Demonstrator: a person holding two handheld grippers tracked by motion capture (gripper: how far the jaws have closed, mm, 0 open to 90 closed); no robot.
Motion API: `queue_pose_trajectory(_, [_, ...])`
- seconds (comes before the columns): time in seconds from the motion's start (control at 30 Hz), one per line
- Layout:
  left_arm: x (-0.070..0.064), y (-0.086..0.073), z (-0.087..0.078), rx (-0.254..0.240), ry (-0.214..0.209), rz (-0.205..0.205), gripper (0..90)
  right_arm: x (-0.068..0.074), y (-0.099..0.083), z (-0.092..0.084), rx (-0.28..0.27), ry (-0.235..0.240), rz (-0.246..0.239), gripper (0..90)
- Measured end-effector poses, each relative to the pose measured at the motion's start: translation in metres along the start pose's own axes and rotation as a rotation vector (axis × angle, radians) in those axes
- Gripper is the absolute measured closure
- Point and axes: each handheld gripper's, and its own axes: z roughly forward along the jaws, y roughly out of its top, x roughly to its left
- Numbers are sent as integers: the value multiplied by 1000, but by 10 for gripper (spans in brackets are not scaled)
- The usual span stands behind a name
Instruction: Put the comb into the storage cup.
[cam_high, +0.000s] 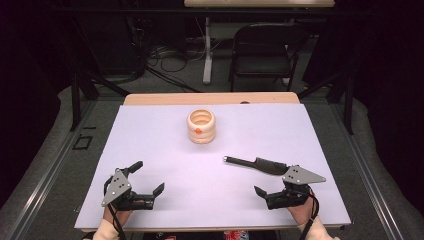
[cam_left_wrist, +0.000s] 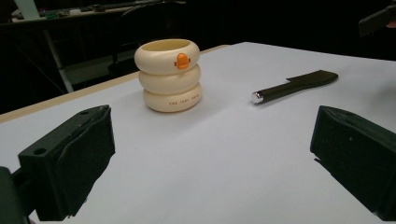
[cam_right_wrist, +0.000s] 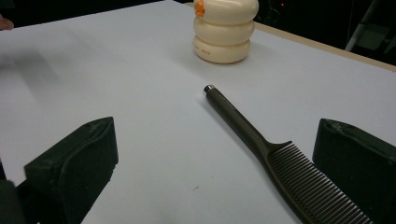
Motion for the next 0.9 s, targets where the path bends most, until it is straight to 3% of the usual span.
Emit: queue_pose_trajectory(0.9, [1, 0, 2, 11, 2, 0, 0, -2, 14, 38, 85, 66, -11, 0])
